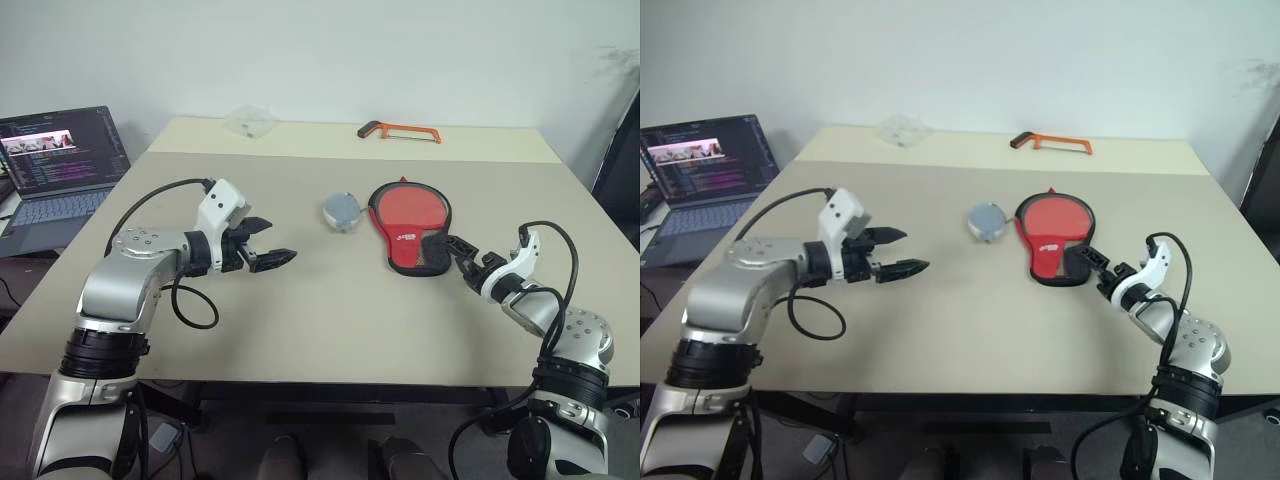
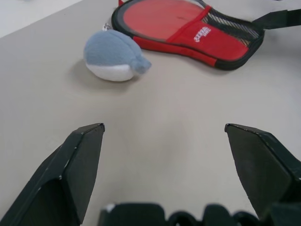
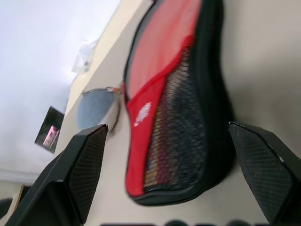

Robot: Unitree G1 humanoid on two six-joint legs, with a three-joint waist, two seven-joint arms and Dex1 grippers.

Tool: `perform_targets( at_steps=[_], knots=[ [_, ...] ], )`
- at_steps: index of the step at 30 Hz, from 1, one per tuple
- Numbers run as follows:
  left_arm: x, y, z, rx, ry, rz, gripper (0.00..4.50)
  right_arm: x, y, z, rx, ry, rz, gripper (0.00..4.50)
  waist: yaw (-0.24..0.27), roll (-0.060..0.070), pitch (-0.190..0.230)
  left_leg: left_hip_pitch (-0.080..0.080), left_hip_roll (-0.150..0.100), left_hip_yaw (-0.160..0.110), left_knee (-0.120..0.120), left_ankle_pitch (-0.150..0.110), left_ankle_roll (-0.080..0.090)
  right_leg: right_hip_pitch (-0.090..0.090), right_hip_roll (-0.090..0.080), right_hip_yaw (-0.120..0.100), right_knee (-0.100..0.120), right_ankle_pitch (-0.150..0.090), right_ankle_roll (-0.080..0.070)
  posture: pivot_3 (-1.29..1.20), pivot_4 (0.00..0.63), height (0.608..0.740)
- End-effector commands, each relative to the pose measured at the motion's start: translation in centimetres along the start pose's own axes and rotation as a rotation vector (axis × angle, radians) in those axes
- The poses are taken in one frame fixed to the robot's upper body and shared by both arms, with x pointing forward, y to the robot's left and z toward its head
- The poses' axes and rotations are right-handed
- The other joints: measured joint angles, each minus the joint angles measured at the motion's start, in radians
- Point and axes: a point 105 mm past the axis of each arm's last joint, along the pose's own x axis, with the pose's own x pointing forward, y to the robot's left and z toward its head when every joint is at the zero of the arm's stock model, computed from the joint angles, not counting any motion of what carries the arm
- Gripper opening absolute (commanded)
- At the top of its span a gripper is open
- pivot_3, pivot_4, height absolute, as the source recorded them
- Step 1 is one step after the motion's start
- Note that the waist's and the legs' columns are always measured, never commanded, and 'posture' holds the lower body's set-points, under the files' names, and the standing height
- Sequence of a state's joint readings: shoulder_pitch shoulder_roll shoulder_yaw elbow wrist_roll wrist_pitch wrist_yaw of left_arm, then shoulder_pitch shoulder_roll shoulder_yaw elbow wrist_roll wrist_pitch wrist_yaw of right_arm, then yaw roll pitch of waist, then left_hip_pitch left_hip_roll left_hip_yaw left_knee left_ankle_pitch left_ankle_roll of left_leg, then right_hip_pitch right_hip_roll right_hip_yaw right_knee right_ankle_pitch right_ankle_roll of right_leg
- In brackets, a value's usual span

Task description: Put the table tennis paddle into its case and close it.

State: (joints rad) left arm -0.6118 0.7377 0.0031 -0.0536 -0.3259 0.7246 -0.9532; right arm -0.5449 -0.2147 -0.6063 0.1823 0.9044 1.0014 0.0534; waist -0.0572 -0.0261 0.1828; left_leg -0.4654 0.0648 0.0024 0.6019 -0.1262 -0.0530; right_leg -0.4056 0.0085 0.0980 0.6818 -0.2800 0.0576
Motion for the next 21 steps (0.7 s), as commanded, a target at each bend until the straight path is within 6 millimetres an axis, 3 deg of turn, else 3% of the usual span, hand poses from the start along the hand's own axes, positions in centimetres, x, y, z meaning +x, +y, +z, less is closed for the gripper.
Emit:
perform_targets(
  at_steps=[1,4,17,21],
  knots=[
    [-0.4,-0.8,1.5,0.064,-0.036,-0.018,4.49,0.4,-0.3,0.8,0.004,-0.043,-0.035,4.5,0.0,0.0,0.0,0.0,0.0,0.0,0.0,0.0,0.0,0.0,0.0,0.0,0.0,0.0,0.0,0.0,0.15,0.74],
    [-0.5,-1.0,1.3,0.062,-0.03,-0.021,4.49,0.9,-0.6,0.0,0.017,-0.018,-0.047,4.5,-0.001,0.0,0.0,0.0,0.0,0.0,0.0,0.0,0.0,0.0,0.0,0.0,0.0,0.0,0.0,0.0,0.15,0.74],
    [-0.6,-1.2,1.0,0.063,-0.019,-0.017,4.49,3.2,3.7,-3.8,0.024,0.099,0.094,4.5,-0.032,0.0,0.0,0.002,0.001,0.0,-0.001,0.0,0.0,0.001,0.002,0.001,0.0,0.0,0.001,0.0,0.15,0.74],
    [-0.6,-1.2,0.9,0.063,-0.017,-0.012,4.49,3.6,4.1,-4.7,0.027,0.115,0.102,4.5,-0.032,0.0,0.0,0.002,0.002,0.0,-0.001,0.0,0.0,0.001,0.002,0.001,0.001,0.0,0.001,0.0,0.15,0.74]
  ],
)
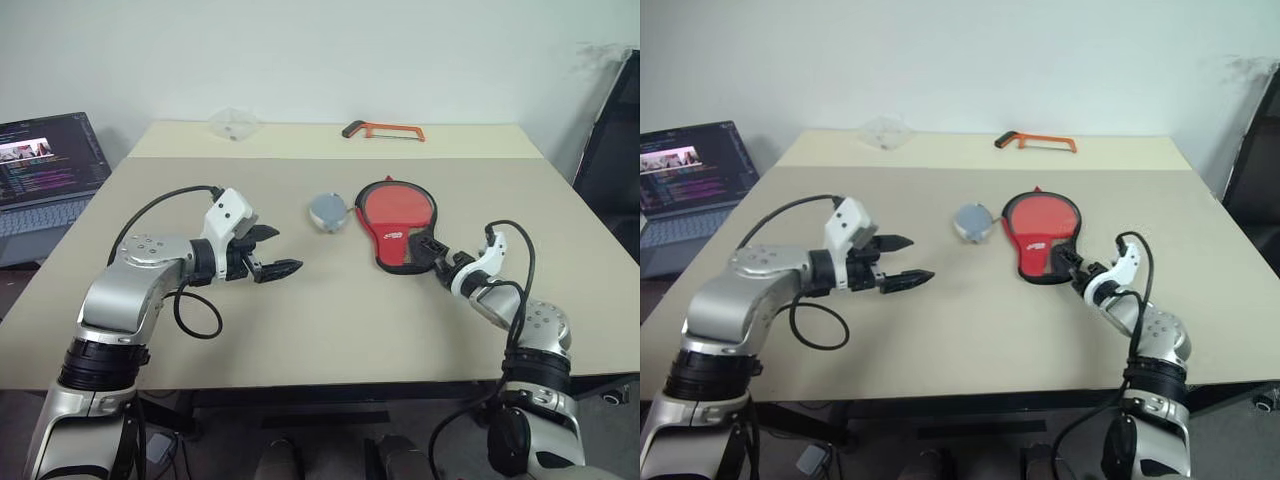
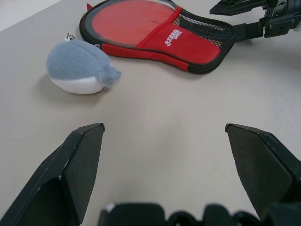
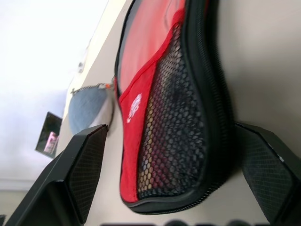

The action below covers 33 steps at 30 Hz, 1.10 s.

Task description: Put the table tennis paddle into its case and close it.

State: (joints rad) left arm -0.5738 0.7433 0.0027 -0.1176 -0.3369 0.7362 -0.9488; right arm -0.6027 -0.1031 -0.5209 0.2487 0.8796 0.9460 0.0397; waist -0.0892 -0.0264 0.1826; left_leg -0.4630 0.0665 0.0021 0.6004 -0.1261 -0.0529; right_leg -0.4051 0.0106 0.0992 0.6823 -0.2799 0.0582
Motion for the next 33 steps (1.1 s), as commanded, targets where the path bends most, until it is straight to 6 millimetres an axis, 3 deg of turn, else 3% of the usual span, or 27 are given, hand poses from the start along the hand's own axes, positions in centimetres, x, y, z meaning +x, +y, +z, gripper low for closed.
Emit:
perform_targets(
  at_steps=[1,7,9,17,21,22,27,33],
  knots=[
    [-0.4,-0.2,1.1,0.048,-0.021,0.009,4.49,0.8,1.3,-1.0,-0.01,0.035,0.041,4.5,0.0,0.0,0.0,0.0,0.0,0.0,0.0,0.0,0.0,0.0,0.0,0.0,0.0,0.0,0.0,0.0,0.15,0.74],
    [-0.2,-0.2,1.2,0.05,-0.023,0.007,4.49,2.0,1.7,-1.1,-0.007,0.034,0.048,4.5,-0.002,0.0,0.0,0.001,0.0,0.0,0.0,0.0,0.0,0.0,0.0,0.0,0.0,0.0,0.0,0.0,0.15,0.74],
    [-0.2,-0.3,1.2,0.052,-0.023,0.006,4.5,2.5,1.8,-1.1,-0.008,0.035,0.045,4.11,-0.002,0.0,0.0,0.002,0.0,0.0,0.0,0.0,0.0,0.0,0.0,0.001,0.0,0.0,0.001,0.0,0.15,0.74],
    [-0.3,-0.2,1.1,0.053,-0.022,0.01,4.5,2.9,0.8,-1.8,-0.026,0.063,-0.004,1.49,-0.001,0.0,0.0,0.001,0.0,0.001,-0.002,0.0,0.0,0.0,0.0,0.001,0.0,0.0,0.0,0.0,0.15,0.74],
    [-0.2,-0.1,1.0,0.056,-0.019,0.007,4.5,2.4,1.0,-3.2,-0.046,0.146,0.013,0.17,-0.001,-0.003,-0.002,0.002,0.0,0.0,-0.002,0.0,0.0,0.001,0.0,0.001,0.0,0.0,0.0,0.0,0.15,0.74],
    [-0.2,-0.1,1.1,0.06,-0.016,0.008,4.5,2.3,1.2,-3.8,-0.06,0.185,0.023,0.03,0.0,-0.003,-0.002,0.003,0.0,0.0,-0.002,0.0,0.0,0.001,0.0,0.001,0.0,0.0,0.0,0.0,0.15,0.74],
    [-0.7,0.4,1.2,0.074,-0.002,0.015,4.5,0.5,3.0,-7.3,-0.103,0.376,0.135,0.03,0.0,-0.004,-0.002,0.003,0.001,0.0,-0.003,0.0,0.0,0.0,0.0,0.0,0.0,-0.001,-0.002,0.0,0.15,0.74],
    [-1.2,0.4,0.9,0.078,0.019,0.013,4.5,-2.6,3.9,-9.8,-0.137,0.511,0.212,0.03,0.001,-0.004,-0.002,0.003,0.005,-0.001,-0.01,-0.001,0.0,-0.001,0.005,-0.002,0.0,-0.005,-0.009,0.0,0.15,0.74]
  ],
)
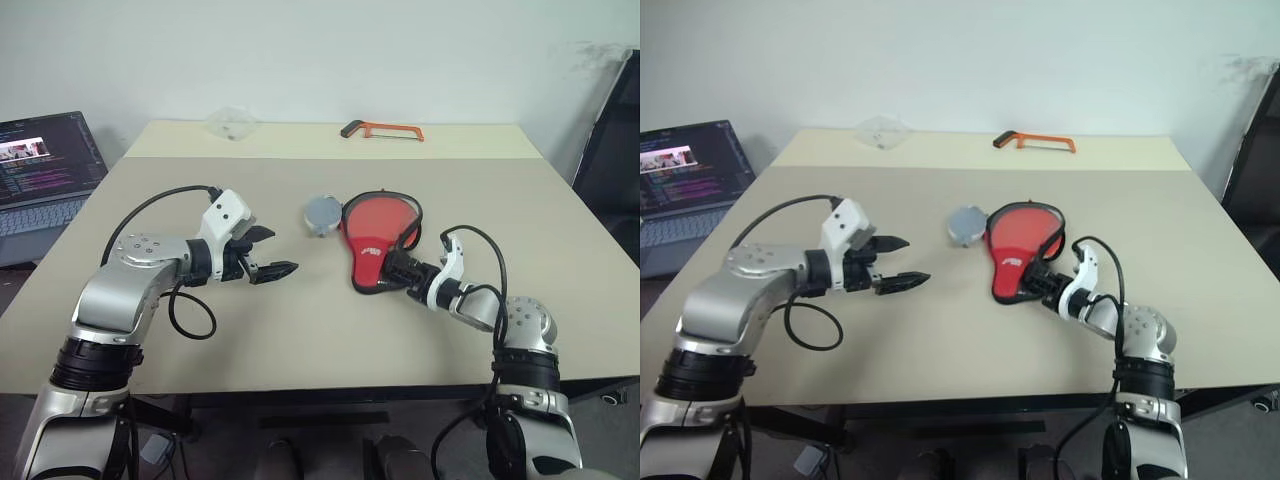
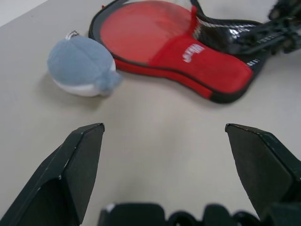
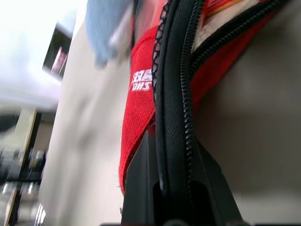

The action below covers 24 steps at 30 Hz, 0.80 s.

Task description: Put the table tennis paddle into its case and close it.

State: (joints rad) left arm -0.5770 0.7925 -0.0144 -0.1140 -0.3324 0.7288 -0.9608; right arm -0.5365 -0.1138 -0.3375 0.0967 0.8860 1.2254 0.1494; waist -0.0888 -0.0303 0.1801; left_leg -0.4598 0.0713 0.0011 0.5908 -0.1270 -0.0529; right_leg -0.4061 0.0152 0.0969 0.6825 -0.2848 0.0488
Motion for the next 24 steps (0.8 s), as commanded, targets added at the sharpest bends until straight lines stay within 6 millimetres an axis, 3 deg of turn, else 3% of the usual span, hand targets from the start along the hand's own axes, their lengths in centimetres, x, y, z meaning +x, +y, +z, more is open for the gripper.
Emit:
perform_targets(
  at_steps=[1,12,18,24],
  knots=[
    [-0.7,0.0,1.0,0.047,-0.023,0.006,4.5,-0.7,1.5,-3.7,0.007,0.155,0.085,0.03,0.001,0.0,0.0,0.0,0.001,0.0,0.0,0.0,0.0,0.0,0.0,-0.001,0.0,-0.001,-0.001,0.0,0.15,0.74],
    [-0.7,-0.3,0.8,0.047,-0.008,-0.011,4.5,-5.1,1.3,-9.4,0.023,0.278,0.066,0.03,0.005,-0.004,-0.003,0.0,0.002,0.0,-0.001,-0.001,-0.001,0.0,0.001,-0.001,0.0,-0.002,0.0,0.0,0.15,0.74],
    [-0.5,-0.5,0.9,0.051,-0.005,-0.021,4.5,-5.6,2.1,-11.2,0.047,0.286,0.093,0.03,0.005,-0.008,-0.007,0.001,0.003,0.0,-0.001,-0.001,-0.001,0.0,0.001,-0.002,0.0,-0.003,-0.001,0.0,0.15,0.74],
    [-0.5,-0.3,1.0,0.058,-0.002,-0.02,4.5,-6.1,2.3,-11.7,0.087,0.273,0.108,0.03,0.004,-0.01,-0.008,0.002,0.007,0.001,-0.001,-0.001,-0.001,0.0,0.003,-0.001,0.0,-0.004,-0.002,0.0,0.15,0.74]
  ],
)
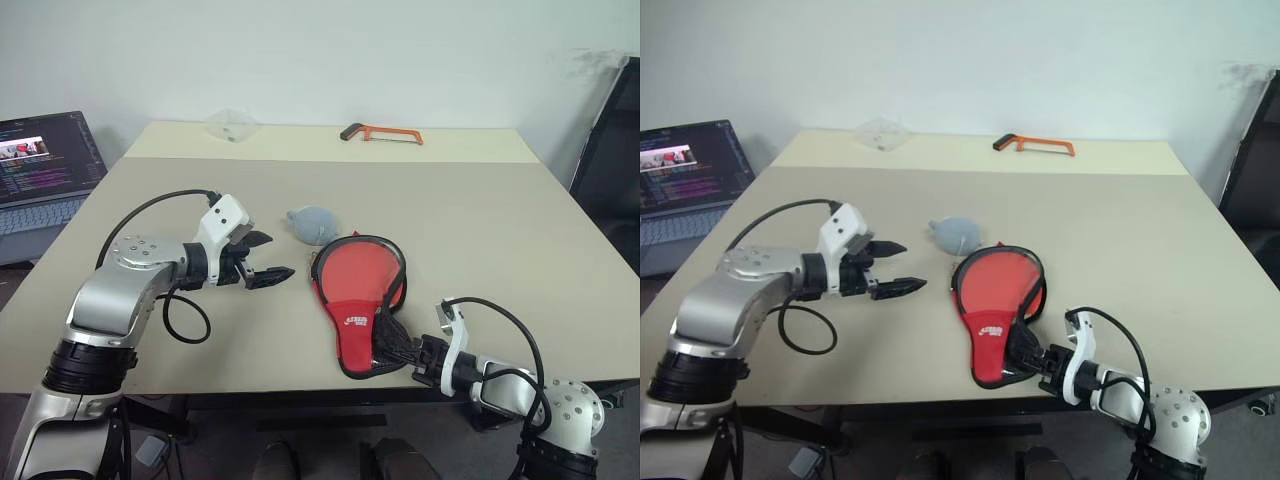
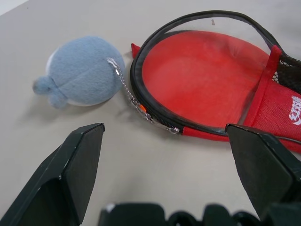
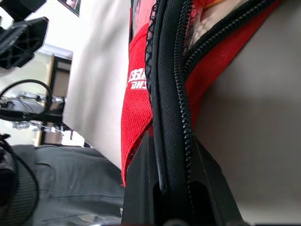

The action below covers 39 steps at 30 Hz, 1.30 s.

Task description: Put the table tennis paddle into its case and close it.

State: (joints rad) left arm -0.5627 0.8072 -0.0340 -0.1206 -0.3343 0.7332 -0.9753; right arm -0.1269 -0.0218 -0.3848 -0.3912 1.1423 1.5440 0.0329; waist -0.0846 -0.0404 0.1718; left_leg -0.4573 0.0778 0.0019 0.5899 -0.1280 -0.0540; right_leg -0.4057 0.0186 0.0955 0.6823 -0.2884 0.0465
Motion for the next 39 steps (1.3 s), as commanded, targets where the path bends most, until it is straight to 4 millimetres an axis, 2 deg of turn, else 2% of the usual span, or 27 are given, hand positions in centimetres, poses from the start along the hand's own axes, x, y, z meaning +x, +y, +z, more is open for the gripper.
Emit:
perform_targets(
  at_steps=[1,5,12,15,21,26,27,29,31,33,35,39],
  knots=[
    [-0.6,0.2,1.7,0.062,-0.031,0.007,4.5,-0.1,0.3,-2.7,0.041,0.112,0.036,0.03,0.0,0.0,0.0,0.0,0.0,0.0,0.0,0.0,0.0,0.0,0.0,0.0,0.0,0.0,0.0,0.0,0.15,0.74],
    [-0.5,0.2,1.6,0.063,-0.028,0.004,4.5,-0.2,0.1,-3.2,0.059,0.122,0.025,0.03,0.0,0.0,-0.001,0.0,0.0,0.0,-0.001,0.0,0.0,0.0,0.0,0.0,0.0,-0.001,-0.001,0.0,0.15,0.74],
    [-0.2,0.1,1.6,0.062,-0.025,0.0,4.5,-0.1,0.1,-2.1,0.049,0.08,0.003,0.03,0.0,-0.001,-0.001,0.001,0.001,0.0,-0.001,-0.001,-0.001,0.0,0.001,0.0,0.0,-0.001,-0.002,0.0,0.15,0.74],
    [-0.2,0.1,1.6,0.063,-0.023,-0.001,4.5,-0.2,0.5,-1.7,0.023,0.087,0.026,0.75,0.001,0.0,-0.001,0.001,0.001,0.0,-0.001,-0.001,-0.001,0.0,0.001,0.0,0.0,-0.001,-0.002,0.0,0.15,0.74],
    [-0.2,0.3,1.7,0.063,-0.026,0.004,4.5,-1.1,0.2,-1.7,-0.068,0.151,-0.012,2.79,0.001,0.0,0.0,0.001,0.001,0.001,-0.001,0.0,-0.001,0.0,0.001,0.001,0.0,-0.001,-0.001,0.0,0.15,0.74],
    [-0.2,0.7,1.7,0.054,-0.031,0.024,4.5,-4.7,-0.3,1.2,-0.461,0.26,-0.151,4.48,0.009,0.004,0.002,0.001,-0.002,0.004,0.001,0.0,-0.001,0.001,-0.003,0.003,-0.001,-0.002,-0.003,0.0,0.15,0.74],
    [-0.1,0.9,1.7,0.055,-0.033,0.032,4.5,-5.4,-0.2,2.2,-0.536,0.257,-0.158,4.48,0.013,0.002,0.001,0.001,-0.004,0.004,0.002,0.0,-0.001,0.001,-0.005,0.004,-0.002,-0.002,-0.003,0.0,0.15,0.74],
    [0.0,1.4,2.0,0.052,-0.043,0.058,4.5,-6.6,1.4,4.2,-0.698,0.237,-0.116,4.48,0.023,0.002,0.001,0.001,-0.005,0.003,0.003,0.0,-0.001,0.001,-0.005,0.003,-0.003,-0.002,-0.002,0.0,0.15,0.74],
    [0.0,1.8,2.2,0.051,-0.051,0.074,4.5,-7.2,2.7,5.2,-0.815,0.233,-0.072,4.48,0.029,0.003,0.002,0.001,-0.005,0.004,0.003,0.0,-0.001,0.001,-0.005,0.004,-0.002,-0.002,-0.002,0.0,0.15,0.74],
    [0.4,2.6,2.6,0.049,-0.066,0.111,4.5,-6.5,4.6,7.0,-0.957,0.183,-0.033,4.48,0.028,0.003,0.002,0.001,-0.005,0.003,0.003,0.0,-0.001,0.001,-0.004,0.003,-0.001,-0.002,-0.002,0.0,0.15,0.74],
    [0.9,3.2,3.0,0.041,-0.081,0.142,4.5,-5.0,5.7,8.7,-1.053,0.108,-0.024,4.48,0.025,0.003,0.002,0.002,-0.004,0.003,0.004,0.0,-0.001,0.001,-0.003,0.004,-0.001,-0.001,-0.002,0.0,0.15,0.74],
    [3.0,4.5,4.5,0.049,-0.119,0.196,4.5,0.3,5.3,10.9,-1.196,-0.05,-0.107,4.48,0.027,0.002,0.002,0.002,-0.004,0.003,0.004,0.0,-0.001,0.001,-0.002,0.003,-0.001,0.003,0.003,0.0,0.15,0.74]
  ],
)
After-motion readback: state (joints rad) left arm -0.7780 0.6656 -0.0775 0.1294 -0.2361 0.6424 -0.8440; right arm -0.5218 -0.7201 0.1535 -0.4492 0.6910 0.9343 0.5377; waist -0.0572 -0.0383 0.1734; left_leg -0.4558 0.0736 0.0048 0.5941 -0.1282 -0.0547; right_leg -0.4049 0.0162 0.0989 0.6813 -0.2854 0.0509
